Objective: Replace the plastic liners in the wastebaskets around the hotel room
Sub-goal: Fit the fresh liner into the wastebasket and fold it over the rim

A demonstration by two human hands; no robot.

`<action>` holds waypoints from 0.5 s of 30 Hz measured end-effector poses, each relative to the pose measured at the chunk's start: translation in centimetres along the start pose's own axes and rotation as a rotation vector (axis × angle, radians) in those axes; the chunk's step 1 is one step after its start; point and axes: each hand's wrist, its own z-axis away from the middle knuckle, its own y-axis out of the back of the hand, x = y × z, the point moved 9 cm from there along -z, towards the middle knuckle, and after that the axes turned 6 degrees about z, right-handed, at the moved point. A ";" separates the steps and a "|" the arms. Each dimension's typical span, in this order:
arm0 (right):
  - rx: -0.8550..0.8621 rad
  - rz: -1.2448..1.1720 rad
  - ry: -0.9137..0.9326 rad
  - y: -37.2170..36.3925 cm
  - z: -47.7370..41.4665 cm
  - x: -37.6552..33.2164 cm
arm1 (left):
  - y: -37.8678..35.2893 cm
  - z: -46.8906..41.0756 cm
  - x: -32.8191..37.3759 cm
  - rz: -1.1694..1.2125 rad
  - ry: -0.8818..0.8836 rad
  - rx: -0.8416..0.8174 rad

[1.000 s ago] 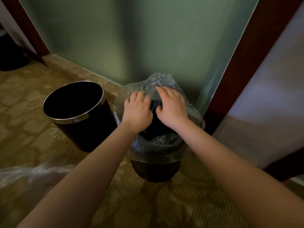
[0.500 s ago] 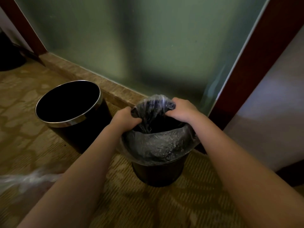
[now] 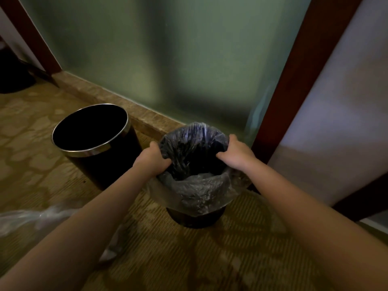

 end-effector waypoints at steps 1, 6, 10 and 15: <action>0.082 0.060 0.052 0.8 0.5 -0.6 | 0.4 0.5 0.4 -0.047 -0.043 0.050; 0.214 0.038 0.545 2.8 5.3 -5.4 | 3.0 6.0 6.2 -0.031 -0.690 0.218; -0.004 0.053 0.708 -0.1 8.8 -5.1 | 0.1 9.9 6.4 0.014 -0.826 -0.085; 0.266 0.102 0.968 -0.3 13.2 -3.9 | -0.9 14.8 6.0 -0.100 -1.148 0.099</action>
